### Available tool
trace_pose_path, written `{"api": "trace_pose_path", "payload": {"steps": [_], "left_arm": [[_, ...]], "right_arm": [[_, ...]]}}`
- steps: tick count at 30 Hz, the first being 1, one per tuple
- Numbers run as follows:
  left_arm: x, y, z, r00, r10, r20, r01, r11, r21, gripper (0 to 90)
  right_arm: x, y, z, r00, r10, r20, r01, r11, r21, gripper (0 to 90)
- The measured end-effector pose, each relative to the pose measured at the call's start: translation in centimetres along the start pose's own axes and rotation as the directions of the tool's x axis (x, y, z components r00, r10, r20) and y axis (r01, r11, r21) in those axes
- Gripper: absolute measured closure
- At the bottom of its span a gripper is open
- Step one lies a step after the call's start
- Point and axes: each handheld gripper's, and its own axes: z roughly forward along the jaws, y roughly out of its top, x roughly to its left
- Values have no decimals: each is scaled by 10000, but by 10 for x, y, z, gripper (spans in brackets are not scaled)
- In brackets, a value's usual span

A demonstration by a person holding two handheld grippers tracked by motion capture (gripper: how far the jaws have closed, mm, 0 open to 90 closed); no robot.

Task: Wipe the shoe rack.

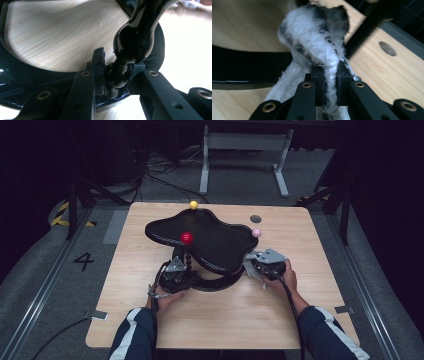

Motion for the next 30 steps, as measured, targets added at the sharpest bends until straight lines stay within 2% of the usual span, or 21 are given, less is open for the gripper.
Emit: {"api": "trace_pose_path", "payload": {"steps": [3,4,6,10,12,13,15,16,17,21,26,27,28,29,30], "left_arm": [[0,0,0,10000,-10,9,10,10000,-1,733],[0,0,0,10000,0,18,0,10000,-7,732],[0,0,1,10000,11,33,-11,10000,-55,732],[-1,0,1,10000,-56,-18,56,10000,-32,729],[-1,0,1,10000,-84,14,84,9999,-55,732],[-2,0,2,10000,-80,-17,80,10000,-58,732],[-2,0,1,10000,-67,-16,67,10000,5,732],[-2,0,1,10000,-33,-13,33,10000,-14,732],[-1,1,1,9998,177,-106,-177,9998,27,731],[-1,1,1,9998,188,-99,-188,9998,35,726],[-1,1,1,9997,241,-74,-240,9997,9,721],[-3,0,1,10000,-7,56,7,10000,23,724],[-3,0,1,10000,-7,56,7,10000,23,725],[-3,0,2,9998,135,113,-136,9999,17,726],[-3,0,2,9998,135,113,-136,9999,17,728]], "right_arm": [[7,1,5,9997,-99,-245,102,9998,155,807],[15,4,6,9986,-481,-204,485,9986,192,807],[19,7,4,9979,-459,-447,463,9989,85,808],[32,12,4,9927,-925,-774,920,9957,-102,810],[37,13,4,9910,-973,-923,960,9952,-184,810],[42,15,3,9875,-1159,-1072,1141,9932,-224,810],[49,19,2,9824,-1247,-1391,1207,9920,-369,809],[52,20,1,9800,-1279,-1526,1227,9915,-431,809],[55,21,1,9771,-1250,-1723,1177,9917,-521,809],[70,26,-2,9628,-1393,-2315,1241,9891,-790,806],[74,27,-2,9589,-1520,-2394,1355,9872,-838,805],[71,26,-2,9605,-1405,-2404,1237,9888,-834,804],[71,26,-2,9605,-1405,-2404,1237,9888,-834,804],[68,25,-1,9661,-1473,-2118,1340,9881,-760,804],[68,25,-1,9661,-1473,-2118,1340,9881,-760,804]]}}
